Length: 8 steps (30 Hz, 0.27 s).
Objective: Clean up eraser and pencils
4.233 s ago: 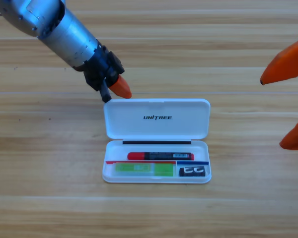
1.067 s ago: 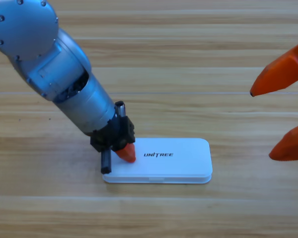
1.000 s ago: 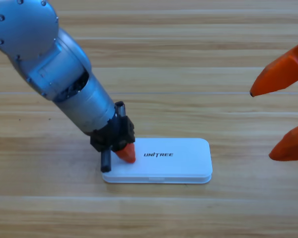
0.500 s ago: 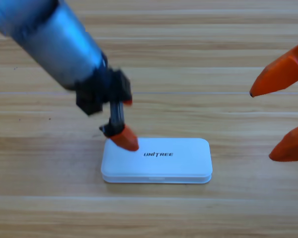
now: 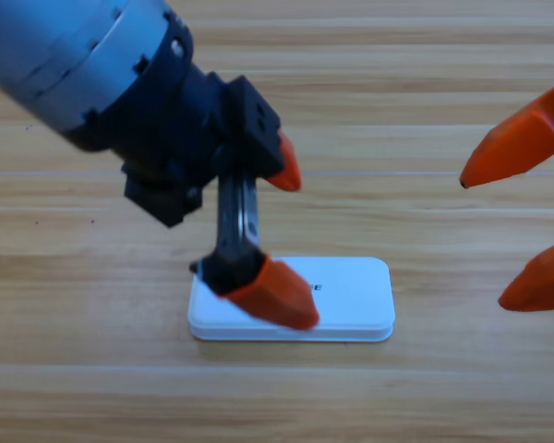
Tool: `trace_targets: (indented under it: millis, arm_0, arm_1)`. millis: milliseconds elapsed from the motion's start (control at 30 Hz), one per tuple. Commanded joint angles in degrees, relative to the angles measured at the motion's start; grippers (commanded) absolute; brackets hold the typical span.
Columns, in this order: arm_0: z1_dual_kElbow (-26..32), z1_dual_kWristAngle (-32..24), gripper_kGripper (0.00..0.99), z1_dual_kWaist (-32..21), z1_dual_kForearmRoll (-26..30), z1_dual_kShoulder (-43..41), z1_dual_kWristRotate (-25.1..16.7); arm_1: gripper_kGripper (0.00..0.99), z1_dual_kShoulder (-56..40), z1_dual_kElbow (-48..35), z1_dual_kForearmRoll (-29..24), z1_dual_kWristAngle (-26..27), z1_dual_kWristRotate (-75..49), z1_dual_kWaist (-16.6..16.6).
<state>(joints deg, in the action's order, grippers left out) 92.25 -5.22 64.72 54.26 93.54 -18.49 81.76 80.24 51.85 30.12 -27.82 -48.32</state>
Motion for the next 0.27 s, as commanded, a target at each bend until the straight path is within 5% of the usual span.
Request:
trace_targets:
  millis: [33,267]
  arm_0:
    - [-2.42,1.44,0.99,2.87,0.59,-0.73,-1.72]
    - [-3.65,2.32,0.99,2.87,0.59,-1.43,-2.77]
  arm_1:
    - [0.931,2.44,-1.4,-0.61,0.56,0.14,-1.51]
    - [0.931,2.52,-1.4,-0.61,0.56,0.14,-1.51]
